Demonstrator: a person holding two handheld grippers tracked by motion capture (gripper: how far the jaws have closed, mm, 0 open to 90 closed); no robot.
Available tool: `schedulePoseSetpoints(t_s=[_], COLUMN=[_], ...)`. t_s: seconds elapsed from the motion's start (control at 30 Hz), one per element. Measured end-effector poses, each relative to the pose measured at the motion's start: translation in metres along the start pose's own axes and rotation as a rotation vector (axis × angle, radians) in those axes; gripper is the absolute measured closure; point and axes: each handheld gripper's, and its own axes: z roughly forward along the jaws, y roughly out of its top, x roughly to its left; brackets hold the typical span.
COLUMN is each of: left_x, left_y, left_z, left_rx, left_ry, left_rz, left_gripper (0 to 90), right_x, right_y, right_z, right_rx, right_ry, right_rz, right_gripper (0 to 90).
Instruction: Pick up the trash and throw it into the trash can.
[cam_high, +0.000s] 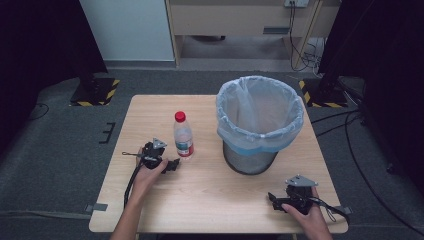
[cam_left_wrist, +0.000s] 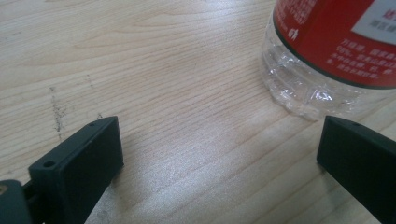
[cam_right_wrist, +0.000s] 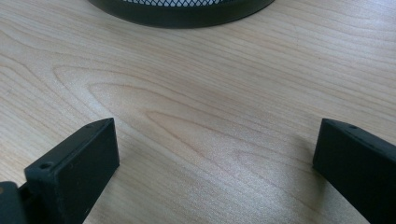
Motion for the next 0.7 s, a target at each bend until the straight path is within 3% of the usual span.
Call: schedulePoseSetpoints(t_s=[0.23, 0.37, 0.57, 0.7], left_x=[0.0, -0.005, -0.016, -0.022], left_y=[0.0, -0.003, -0.004, 0.001], left_z=[-0.001, -0.005, -0.026, -0.032], left_rx=[-0.002, -0.021, -0.063, -0.085], left_ry=[-0.001, 0.009, 0.014, 0.004], left_rz=[0.003, 0.035, 0.055, 0.076], left_gripper=[0.2, 2.8, 1.9, 1.8], right_x=[0.0, 0.0, 0.0, 0.0], right_y=[0.0, 0.0, 0.0, 0.0], right_z=[0.0, 0.0, 0.0, 0.0], right_rx=[0.0, 0.0, -0.002, 0.0], right_ry=[0.0, 0.0, 0.0, 0.002], right_rz=[0.0, 0.0, -0.001, -0.001], right_gripper=[0.3, 0.3, 0.3, 0.3])
